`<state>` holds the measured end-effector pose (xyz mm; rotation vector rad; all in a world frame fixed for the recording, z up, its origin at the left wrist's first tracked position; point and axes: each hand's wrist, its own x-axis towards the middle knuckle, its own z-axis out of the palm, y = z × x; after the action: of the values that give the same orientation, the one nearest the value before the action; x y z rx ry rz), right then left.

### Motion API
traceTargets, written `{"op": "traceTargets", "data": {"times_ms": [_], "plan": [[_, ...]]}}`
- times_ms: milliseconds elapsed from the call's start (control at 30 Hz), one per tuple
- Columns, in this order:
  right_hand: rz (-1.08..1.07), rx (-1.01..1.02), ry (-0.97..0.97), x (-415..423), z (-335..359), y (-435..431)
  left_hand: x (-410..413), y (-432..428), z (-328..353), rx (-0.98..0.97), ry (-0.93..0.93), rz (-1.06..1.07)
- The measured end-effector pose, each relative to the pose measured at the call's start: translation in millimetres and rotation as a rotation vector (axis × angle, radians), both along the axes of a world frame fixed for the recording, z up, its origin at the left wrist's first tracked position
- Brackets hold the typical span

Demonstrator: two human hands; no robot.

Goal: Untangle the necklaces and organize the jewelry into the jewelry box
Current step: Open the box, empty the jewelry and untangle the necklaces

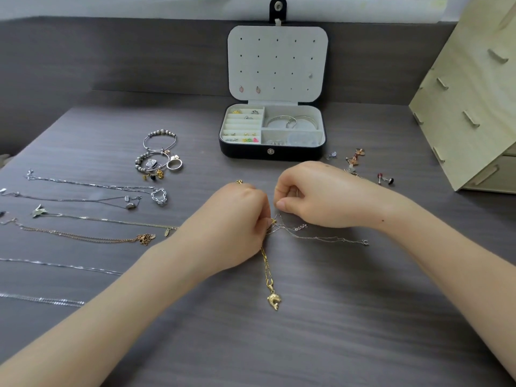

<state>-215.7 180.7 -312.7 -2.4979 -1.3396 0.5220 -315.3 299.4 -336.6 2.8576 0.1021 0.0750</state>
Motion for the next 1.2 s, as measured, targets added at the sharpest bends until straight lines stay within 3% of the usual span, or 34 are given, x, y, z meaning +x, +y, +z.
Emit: {"op": "traceTargets", "data": {"times_ms": [233, 700, 833, 1033, 1200], "plan": [[0.033, -0.033, 0.042, 1, -2, 0, -3, 4, -2, -0.02, -0.022, 0.009], [0.042, 0.035, 0.019, 0, -5, 0, -10, 13, -3, -0.409, -0.034, 0.097], [0.02, 0.063, -0.014, -3, -8, 2, -9, 13, -4, -0.368, -0.068, 0.163], [0.015, 0.037, -0.054, -6, -10, 2, -11, 12, -4, -0.143, -0.06, 0.24], [0.018, 0.043, -0.055, -7, -10, 3, -9, 6, -3, -0.138, -0.147, 0.23]]}}
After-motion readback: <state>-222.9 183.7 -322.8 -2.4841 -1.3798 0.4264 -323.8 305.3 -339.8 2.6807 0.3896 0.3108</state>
